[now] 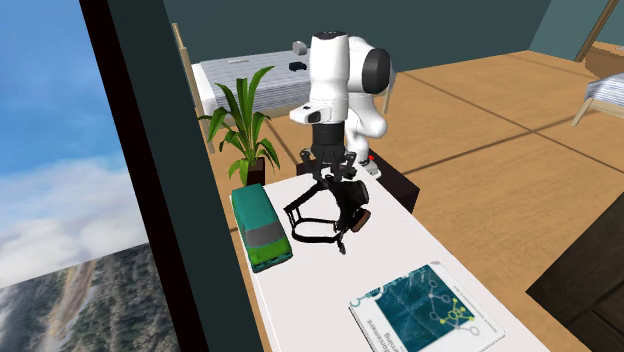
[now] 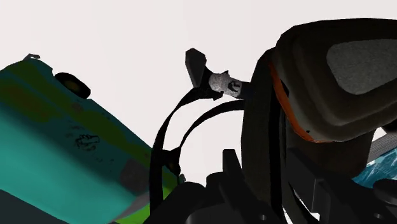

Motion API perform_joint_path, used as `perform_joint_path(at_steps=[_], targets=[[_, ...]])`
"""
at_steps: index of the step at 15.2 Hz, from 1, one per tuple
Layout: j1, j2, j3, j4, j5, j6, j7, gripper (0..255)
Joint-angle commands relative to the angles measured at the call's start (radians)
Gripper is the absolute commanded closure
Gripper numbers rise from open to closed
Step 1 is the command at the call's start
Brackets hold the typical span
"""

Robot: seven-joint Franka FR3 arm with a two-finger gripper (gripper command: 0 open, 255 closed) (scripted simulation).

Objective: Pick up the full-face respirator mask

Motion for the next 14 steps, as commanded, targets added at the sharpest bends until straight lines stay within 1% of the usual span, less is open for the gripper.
perform_joint_path(at_steps=[1,5,8,10,11,12,14], targets=[[0.006,0.016,0.0,0.048,-0.007,-0.034,0.003,255],[0.026,0.061,0.001,0.17,-0.026,-0.113,0.012,255],[0.049,0.107,0.0,0.286,-0.046,-0.183,0.019,255],[0.071,0.151,-0.001,0.386,-0.064,-0.24,0.024,255],[0.087,0.18,-0.003,0.45,-0.075,-0.275,0.026,255],[0.109,0.22,-0.007,0.536,-0.091,-0.32,0.028,255],[0.114,0.228,-0.009,0.553,-0.093,-0.328,0.027,255]])
